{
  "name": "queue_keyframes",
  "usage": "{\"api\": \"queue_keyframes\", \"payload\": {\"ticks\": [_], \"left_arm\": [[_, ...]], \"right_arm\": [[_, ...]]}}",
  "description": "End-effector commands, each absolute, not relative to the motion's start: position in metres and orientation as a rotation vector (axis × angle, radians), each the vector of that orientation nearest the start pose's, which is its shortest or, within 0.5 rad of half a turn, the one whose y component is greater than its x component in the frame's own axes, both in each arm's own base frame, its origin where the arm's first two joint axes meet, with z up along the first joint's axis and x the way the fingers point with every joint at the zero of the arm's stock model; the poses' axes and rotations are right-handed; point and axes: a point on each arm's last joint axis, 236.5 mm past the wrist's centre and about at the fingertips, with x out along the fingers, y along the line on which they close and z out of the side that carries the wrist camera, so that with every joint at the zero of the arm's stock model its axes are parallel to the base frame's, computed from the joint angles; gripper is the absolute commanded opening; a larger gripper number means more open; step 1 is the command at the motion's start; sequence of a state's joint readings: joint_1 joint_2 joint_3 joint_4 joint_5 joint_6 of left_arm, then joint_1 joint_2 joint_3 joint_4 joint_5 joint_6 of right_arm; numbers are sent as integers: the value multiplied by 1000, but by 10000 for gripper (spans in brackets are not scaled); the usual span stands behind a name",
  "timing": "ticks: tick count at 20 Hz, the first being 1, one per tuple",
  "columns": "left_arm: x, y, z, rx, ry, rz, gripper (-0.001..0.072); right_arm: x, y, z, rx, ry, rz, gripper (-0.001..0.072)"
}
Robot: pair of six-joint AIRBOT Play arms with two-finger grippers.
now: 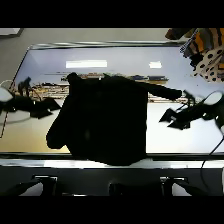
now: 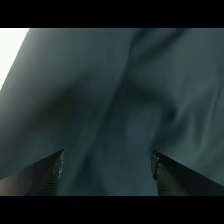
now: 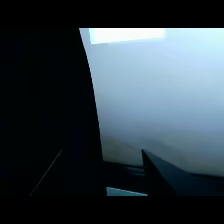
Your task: Fold the clothes and pants, and hang the long-sleeved shirts on hangers.
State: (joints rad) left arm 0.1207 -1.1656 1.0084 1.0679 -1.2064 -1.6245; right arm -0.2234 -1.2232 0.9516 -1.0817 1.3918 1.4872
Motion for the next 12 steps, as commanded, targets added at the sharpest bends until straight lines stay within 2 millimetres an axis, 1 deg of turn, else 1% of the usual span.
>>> {"api": "queue_keyframes", "payload": {"ticks": [1,2,4,6,8,9,10,11,12], "left_arm": [[264,-87,-19,-700,1353,-137,609],[250,-89,-26,-703,1365,-133,609],[227,-93,-36,-707,1395,-136,609],[211,-97,-41,-709,1447,-147,609],[205,-98,-43,-710,1471,-152,609],[205,-98,-43,-711,1474,-150,609],[203,-98,-46,-714,1483,-147,609],[199,-98,-51,-716,1503,-141,609],[194,-99,-57,-723,1526,-135,609]], "right_arm": [[218,101,-59,644,1649,255,560],[200,111,-71,641,1688,256,560],[173,127,-90,622,1750,260,560],[163,143,-100,621,1756,269,550],[167,154,-104,633,1727,259,492],[171,157,-105,641,1708,246,334],[175,159,-104,654,1691,243,78],[179,160,-102,668,1677,240,38],[183,160,-100,678,1661,230,38]]}}
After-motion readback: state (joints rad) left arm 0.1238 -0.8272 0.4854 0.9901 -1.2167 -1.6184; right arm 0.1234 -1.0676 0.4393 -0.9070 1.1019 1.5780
